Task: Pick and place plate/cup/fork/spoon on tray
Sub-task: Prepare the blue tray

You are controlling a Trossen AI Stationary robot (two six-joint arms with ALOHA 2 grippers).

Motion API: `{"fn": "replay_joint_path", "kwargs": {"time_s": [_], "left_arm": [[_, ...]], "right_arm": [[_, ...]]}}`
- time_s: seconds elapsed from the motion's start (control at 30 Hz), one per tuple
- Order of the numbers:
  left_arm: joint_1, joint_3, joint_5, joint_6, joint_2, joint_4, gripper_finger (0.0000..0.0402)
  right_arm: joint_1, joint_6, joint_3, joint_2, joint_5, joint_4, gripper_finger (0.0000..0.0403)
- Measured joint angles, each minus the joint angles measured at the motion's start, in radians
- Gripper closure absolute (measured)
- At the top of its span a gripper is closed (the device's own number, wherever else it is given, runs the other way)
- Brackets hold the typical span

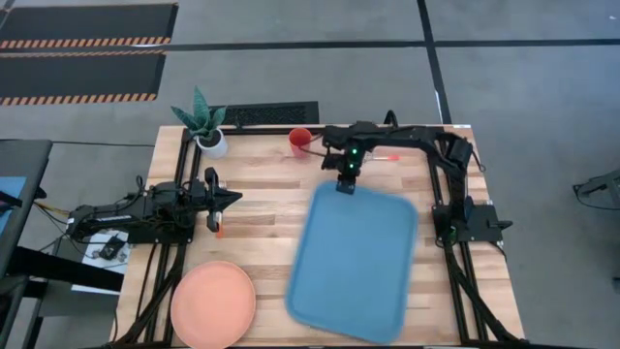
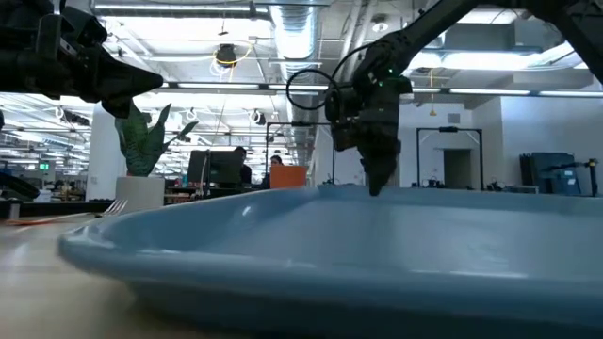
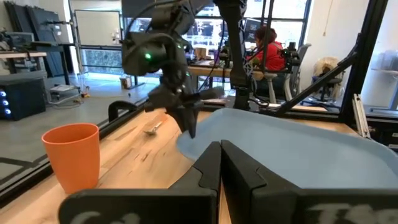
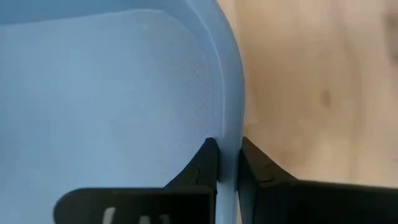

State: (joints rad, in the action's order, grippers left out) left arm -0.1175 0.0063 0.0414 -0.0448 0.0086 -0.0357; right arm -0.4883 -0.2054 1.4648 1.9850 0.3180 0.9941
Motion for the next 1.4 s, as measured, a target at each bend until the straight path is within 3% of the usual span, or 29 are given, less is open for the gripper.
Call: {"fn": "replay_joint_path", "kwargs": {"time_s": [0.23, 0.4, 0.77, 1.13, 1.4], "left_arm": [[0.0, 0.0, 0.0, 0.024, 0.0, 0.0, 0.0401], [0.0, 0.0, 0.0, 0.026, 0.0, 0.0, 0.0401], [0.0, 0.0, 0.0, 0.021, 0.0, 0.0, 0.0401], [0.0, 0.0, -0.001, 0.018, 0.0, 0.001, 0.0401], [0.0, 0.0, -0.001, 0.015, 0.0, 0.001, 0.0401]], "right_arm": [[-0.059, 0.049, 0.02, -0.069, -0.008, 0.042, 0.0371], [-0.096, 0.124, 0.009, -0.194, -0.018, 0.017, 0.0371], [-0.108, 0.462, -0.275, -0.584, -0.096, -0.138, 0.0374], [0.104, 1.075, -0.671, -0.992, -0.387, -0.304, 0.0376], [0.351, 1.42, -0.837, -1.133, -0.503, -0.264, 0.0377]]}}
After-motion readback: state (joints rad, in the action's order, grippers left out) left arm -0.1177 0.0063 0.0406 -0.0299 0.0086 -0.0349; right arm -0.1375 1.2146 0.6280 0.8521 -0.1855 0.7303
